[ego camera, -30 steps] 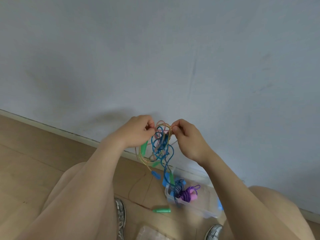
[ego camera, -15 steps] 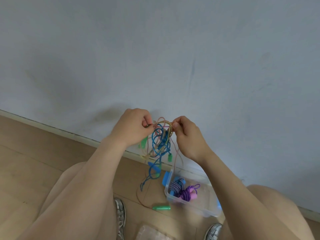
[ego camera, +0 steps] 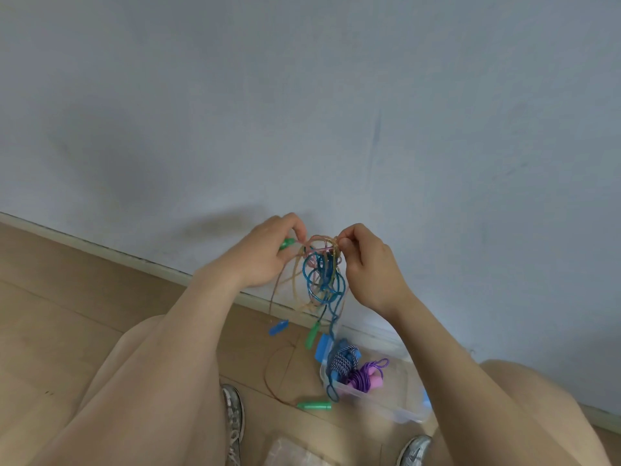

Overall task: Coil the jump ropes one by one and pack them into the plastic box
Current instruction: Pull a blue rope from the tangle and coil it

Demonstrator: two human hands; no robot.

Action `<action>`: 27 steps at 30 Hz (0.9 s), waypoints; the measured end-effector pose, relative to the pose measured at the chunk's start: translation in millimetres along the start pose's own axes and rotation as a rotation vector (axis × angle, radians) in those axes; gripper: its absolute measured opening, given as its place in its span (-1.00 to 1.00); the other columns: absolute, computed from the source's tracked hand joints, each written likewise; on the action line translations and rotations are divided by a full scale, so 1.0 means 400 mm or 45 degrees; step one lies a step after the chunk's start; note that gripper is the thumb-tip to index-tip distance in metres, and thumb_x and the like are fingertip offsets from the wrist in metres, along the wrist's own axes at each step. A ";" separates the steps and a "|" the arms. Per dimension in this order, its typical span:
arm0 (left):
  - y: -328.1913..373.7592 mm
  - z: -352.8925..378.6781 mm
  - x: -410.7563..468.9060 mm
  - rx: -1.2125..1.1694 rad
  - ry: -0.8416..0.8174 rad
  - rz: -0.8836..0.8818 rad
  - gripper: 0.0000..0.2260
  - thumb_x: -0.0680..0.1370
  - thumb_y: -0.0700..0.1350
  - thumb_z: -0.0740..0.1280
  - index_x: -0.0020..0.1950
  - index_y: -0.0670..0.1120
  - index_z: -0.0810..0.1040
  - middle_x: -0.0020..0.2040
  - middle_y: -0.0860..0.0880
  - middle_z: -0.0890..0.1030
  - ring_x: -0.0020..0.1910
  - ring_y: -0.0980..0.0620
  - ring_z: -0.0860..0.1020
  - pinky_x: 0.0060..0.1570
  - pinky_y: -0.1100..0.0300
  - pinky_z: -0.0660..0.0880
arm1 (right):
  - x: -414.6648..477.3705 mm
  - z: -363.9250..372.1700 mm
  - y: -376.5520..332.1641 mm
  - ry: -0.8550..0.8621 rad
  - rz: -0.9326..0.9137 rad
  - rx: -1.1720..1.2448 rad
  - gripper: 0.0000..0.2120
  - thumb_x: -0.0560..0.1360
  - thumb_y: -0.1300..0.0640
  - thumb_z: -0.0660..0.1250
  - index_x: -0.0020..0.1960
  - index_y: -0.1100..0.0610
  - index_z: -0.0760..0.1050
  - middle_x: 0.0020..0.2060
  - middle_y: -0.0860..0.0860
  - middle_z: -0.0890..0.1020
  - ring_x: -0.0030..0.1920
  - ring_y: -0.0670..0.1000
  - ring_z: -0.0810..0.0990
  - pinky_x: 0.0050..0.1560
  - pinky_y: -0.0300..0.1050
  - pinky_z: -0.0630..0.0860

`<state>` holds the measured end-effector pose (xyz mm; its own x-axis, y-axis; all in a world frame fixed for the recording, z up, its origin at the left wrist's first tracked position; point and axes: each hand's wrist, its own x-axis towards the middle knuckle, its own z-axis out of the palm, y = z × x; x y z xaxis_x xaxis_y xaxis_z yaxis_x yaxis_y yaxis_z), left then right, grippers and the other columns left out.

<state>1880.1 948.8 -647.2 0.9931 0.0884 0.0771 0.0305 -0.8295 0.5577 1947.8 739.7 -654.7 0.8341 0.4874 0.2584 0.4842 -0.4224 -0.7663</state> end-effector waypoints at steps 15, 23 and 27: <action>0.036 -0.012 -0.003 -0.030 0.243 -0.043 -0.75 0.53 -0.15 0.47 -0.19 0.22 0.64 0.06 0.10 0.48 -0.08 0.14 0.55 -0.02 0.27 0.41 | 0.005 0.011 -0.001 0.052 0.166 0.190 -0.80 0.71 0.11 0.16 -0.03 0.05 0.50 -0.18 0.05 0.69 -0.07 0.16 0.68 0.05 0.27 0.61; 0.061 -0.027 -0.017 -0.374 0.083 -0.147 -0.92 0.56 -0.13 0.46 -0.06 0.06 0.72 -0.18 0.11 0.75 -0.21 0.16 0.72 0.03 0.13 0.63 | 0.004 0.018 -0.007 0.084 0.218 0.242 -0.83 0.73 0.10 0.17 0.02 0.06 0.51 -0.16 -0.01 0.73 -0.09 0.03 0.72 0.06 0.19 0.65; 0.046 -0.023 -0.010 -0.299 -0.068 -0.089 -0.82 0.58 -0.12 0.44 0.02 0.17 0.73 -0.09 0.23 0.72 -0.11 0.15 0.71 0.06 0.12 0.61 | 0.004 0.021 -0.013 0.090 0.237 0.206 -0.84 0.72 0.07 0.21 0.07 0.10 0.52 -0.17 -0.01 0.74 -0.11 0.03 0.72 0.03 0.17 0.65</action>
<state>1875.5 938.3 -629.8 0.9942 0.1068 -0.0087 0.0785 -0.6707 0.7375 1944.5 749.1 -655.3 0.9242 0.3554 0.1400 0.2764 -0.3693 -0.8872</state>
